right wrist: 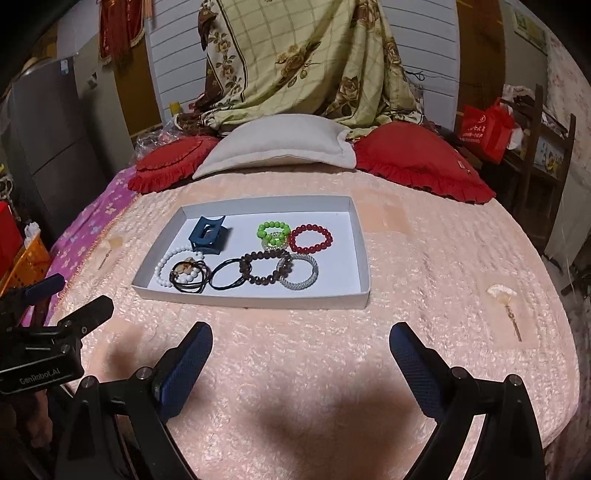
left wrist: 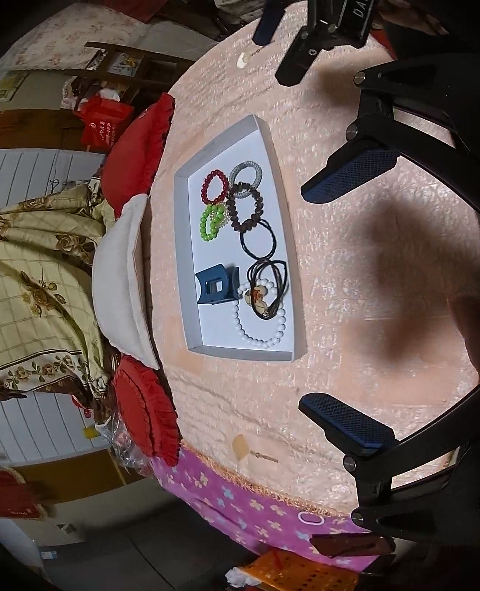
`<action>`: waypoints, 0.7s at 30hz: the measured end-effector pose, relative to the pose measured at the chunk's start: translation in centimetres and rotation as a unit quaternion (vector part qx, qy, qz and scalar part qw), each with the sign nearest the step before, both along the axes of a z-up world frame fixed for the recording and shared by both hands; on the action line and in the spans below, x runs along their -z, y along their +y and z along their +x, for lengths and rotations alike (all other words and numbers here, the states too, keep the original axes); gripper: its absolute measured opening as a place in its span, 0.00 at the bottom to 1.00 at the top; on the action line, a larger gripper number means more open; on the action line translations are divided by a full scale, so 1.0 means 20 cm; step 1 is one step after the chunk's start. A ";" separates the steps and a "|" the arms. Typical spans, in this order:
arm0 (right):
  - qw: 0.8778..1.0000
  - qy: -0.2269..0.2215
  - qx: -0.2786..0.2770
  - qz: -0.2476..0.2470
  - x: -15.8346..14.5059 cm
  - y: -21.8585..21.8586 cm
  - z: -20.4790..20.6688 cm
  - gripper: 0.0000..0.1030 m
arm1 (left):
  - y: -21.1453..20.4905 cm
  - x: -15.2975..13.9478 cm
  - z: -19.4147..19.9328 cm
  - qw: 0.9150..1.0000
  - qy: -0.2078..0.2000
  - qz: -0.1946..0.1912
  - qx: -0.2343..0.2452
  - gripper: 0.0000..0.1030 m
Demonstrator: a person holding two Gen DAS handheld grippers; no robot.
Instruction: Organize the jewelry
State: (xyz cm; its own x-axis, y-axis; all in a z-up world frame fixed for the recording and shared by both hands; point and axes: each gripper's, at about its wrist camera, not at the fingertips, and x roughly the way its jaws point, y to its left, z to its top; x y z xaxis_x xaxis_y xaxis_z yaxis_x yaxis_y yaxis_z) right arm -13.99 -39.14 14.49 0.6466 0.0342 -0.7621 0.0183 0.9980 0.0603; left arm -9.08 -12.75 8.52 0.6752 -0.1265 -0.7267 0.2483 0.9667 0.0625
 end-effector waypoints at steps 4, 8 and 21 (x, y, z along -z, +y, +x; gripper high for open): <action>1.000 0.002 0.000 -0.013 0.02 -0.02 0.09 0.93 | -0.01 0.04 0.06 1.000 0.013 -0.008 -0.003 1.00; 1.000 0.005 0.005 0.013 0.02 -0.04 0.15 0.93 | -0.01 0.05 0.10 1.000 0.018 -0.011 -0.004 1.00; 1.000 -0.003 -0.003 0.010 -0.01 0.04 0.13 0.93 | 0.03 -0.01 0.06 1.000 0.011 -0.025 -0.009 1.00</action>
State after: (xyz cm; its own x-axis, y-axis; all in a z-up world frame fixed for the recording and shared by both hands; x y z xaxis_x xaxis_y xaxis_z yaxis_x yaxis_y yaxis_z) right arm -11.32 -38.39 14.67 0.6505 0.0533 -0.7576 0.0122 0.9967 0.0806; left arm -7.93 -12.16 8.80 0.6611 -0.1513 -0.7349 0.2314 0.9728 0.0079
